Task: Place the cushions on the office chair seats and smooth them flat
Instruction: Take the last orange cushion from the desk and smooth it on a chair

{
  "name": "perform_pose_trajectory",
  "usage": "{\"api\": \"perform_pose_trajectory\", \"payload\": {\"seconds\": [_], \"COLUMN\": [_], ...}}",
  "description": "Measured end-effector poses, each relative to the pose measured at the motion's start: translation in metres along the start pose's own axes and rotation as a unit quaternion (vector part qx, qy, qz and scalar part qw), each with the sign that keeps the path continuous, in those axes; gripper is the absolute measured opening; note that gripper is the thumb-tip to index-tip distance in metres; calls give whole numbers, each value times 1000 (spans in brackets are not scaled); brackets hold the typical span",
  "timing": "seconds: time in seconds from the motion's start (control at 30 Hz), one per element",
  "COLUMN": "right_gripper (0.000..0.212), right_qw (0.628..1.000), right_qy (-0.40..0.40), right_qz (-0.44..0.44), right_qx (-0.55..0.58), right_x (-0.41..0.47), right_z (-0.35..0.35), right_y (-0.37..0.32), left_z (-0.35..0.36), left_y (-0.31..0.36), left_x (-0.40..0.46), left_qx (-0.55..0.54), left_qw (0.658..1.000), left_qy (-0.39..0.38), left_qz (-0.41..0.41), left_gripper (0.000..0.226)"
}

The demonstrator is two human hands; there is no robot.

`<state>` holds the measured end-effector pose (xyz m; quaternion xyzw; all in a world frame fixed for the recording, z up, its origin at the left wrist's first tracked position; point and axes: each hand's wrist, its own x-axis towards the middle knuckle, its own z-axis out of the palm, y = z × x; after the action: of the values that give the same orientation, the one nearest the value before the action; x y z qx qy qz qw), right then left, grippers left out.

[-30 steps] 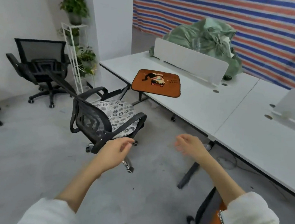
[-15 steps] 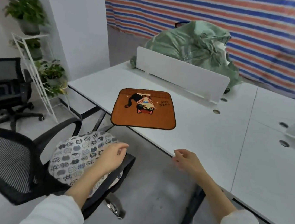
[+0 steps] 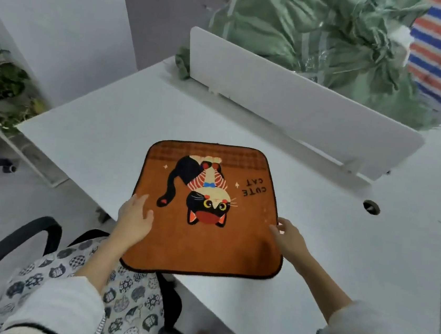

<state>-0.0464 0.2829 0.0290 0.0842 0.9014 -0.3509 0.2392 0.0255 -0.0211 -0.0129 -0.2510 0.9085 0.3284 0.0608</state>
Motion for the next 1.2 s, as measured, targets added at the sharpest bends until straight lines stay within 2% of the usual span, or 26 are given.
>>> {"api": "perform_pose_trajectory", "payload": {"seconds": [0.13, 0.3, 0.4, 0.5, 0.6, 0.73, 0.87, 1.03, 1.13, 1.2], "right_gripper": [48, 51, 39, 21, 16, 16, 15, 17, 17, 15], "right_qw": [999, 994, 994, 990, 982, 965, 932, 872, 819, 770], "right_qy": [-5, 50, 42, 50, 69, 140, 237, 370, 458, 526], "right_qz": [50, 100, 95, 76, 66, 73, 96, 135, 166, 186], "right_qx": [10, -1, 33, 105, 162, 210, 255, 290, 305, 311], "right_x": [59, 97, 96, 78, 49, -29, -142, -321, -451, -549], "right_z": [7, 17, 15, -2, -27, -79, -123, -158, -175, -182], "right_y": [-11, 3, 14, 22, 31, 73, 143, 249, 313, 360], "left_z": [16, 30, 31, 37, 43, 64, 93, 134, 166, 191], "left_y": [-14, -4, -2, 8, 38, 104, 170, 236, 277, 302], "left_x": [52, 68, 71, 64, 45, -13, -108, -259, -377, -475], "left_qx": [20, 29, -13, -31, -59, -95, -115, -147, -165, -189], "left_qw": [995, 976, 968, 980, 987, 995, 986, 954, 911, 869], "left_qy": [0, 72, 86, 69, 78, 27, -34, -106, -184, -249], "left_qz": [-94, -205, -235, -182, -129, -4, 114, 240, 329, 385], "left_gripper": [59, 59, 54, 35, 30, 25, 27, 29, 27, 25]}}
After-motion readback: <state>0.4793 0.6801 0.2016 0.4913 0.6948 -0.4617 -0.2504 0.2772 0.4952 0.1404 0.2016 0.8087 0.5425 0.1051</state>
